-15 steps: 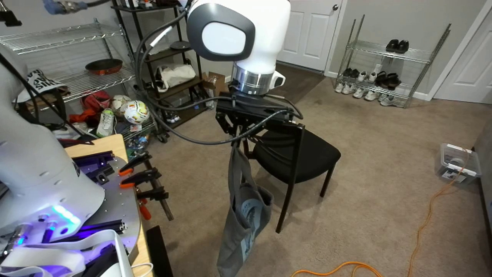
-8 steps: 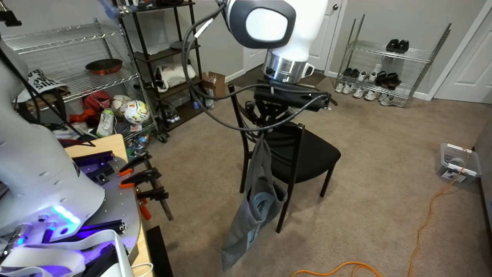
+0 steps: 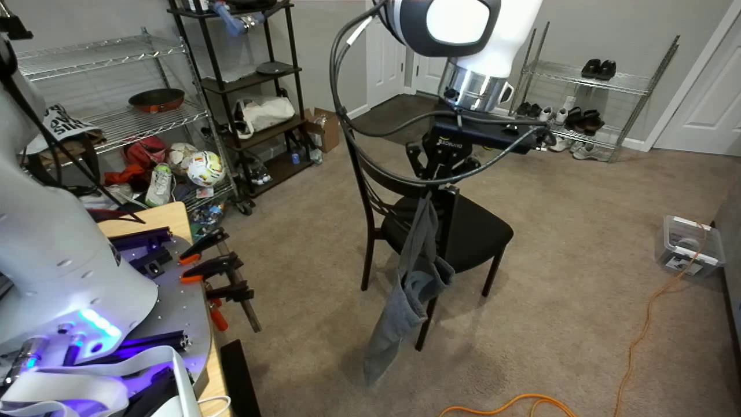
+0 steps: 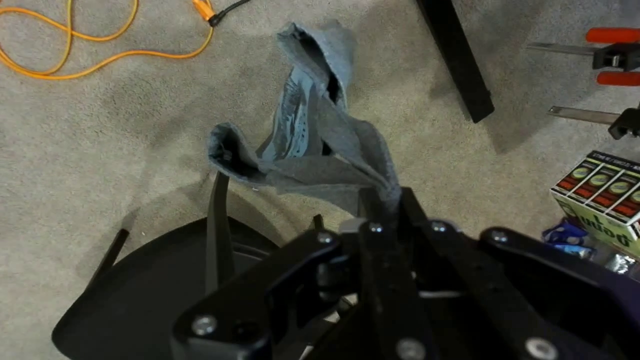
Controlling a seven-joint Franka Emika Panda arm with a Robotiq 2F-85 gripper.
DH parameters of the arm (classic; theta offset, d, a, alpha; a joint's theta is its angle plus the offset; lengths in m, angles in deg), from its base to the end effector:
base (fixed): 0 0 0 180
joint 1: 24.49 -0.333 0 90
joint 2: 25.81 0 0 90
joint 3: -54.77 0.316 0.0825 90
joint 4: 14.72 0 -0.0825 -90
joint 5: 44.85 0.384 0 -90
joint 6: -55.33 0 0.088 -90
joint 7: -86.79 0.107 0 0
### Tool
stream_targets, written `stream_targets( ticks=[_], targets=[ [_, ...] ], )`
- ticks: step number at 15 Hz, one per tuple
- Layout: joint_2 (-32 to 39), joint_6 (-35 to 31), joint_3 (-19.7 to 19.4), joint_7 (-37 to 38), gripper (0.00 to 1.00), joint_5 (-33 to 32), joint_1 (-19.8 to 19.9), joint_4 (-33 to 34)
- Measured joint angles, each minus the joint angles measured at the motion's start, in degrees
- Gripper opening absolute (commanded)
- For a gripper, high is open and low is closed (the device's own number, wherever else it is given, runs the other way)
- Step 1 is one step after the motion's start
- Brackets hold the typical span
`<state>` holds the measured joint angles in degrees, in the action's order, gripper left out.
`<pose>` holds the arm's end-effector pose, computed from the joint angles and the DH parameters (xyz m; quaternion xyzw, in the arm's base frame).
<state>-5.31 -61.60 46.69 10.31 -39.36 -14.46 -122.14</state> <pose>0.5806 -0.1799 0.3093 -0.8804 -0.4648 0.0519 0.0792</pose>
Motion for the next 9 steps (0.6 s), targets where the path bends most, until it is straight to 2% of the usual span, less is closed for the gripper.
stream_targets(
  ticks=[4,9],
  targets=[
    [3.27,1.48,0.09,0.00,0.03,0.00,2.04,4.45],
    [7.57,5.37,1.49,0.04,0.03,-0.24,2.40,12.94]
  ],
)
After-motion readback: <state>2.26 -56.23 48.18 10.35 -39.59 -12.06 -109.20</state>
